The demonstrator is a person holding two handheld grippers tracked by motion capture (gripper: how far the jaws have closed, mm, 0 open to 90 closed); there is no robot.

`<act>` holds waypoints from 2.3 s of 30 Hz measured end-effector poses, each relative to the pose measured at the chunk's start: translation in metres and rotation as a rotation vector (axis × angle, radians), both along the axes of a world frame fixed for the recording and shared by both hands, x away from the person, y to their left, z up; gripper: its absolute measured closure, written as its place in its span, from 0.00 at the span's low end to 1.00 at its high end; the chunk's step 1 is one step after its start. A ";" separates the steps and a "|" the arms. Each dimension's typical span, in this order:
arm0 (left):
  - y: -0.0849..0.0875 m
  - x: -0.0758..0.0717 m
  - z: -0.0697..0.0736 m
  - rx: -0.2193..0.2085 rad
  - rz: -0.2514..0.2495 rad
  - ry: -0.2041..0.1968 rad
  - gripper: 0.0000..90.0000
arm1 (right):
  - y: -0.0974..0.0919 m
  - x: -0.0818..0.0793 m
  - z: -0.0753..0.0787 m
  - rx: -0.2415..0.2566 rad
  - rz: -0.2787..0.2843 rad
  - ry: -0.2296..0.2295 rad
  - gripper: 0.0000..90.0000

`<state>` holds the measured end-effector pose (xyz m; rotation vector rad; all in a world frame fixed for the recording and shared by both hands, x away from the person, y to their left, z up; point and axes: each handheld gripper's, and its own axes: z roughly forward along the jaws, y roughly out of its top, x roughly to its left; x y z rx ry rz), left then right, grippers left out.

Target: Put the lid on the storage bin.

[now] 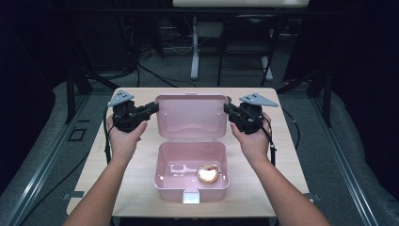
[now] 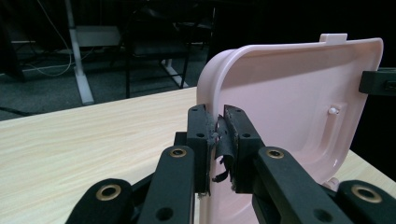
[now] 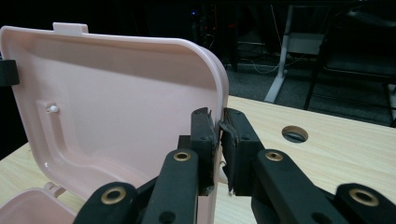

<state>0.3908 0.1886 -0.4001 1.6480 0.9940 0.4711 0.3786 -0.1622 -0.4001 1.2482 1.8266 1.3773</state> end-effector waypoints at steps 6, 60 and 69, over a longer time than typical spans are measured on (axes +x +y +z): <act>0.001 -0.006 0.001 -0.010 -0.014 -0.008 0.90 | -0.001 -0.007 0.001 -0.010 0.008 -0.019 0.92; 0.010 -0.060 0.011 0.034 -0.123 -0.030 0.84 | -0.011 -0.062 0.006 -0.010 0.126 -0.025 0.84; 0.013 -0.072 0.012 0.046 -0.146 -0.031 0.83 | -0.013 -0.071 0.003 0.000 0.149 -0.016 0.83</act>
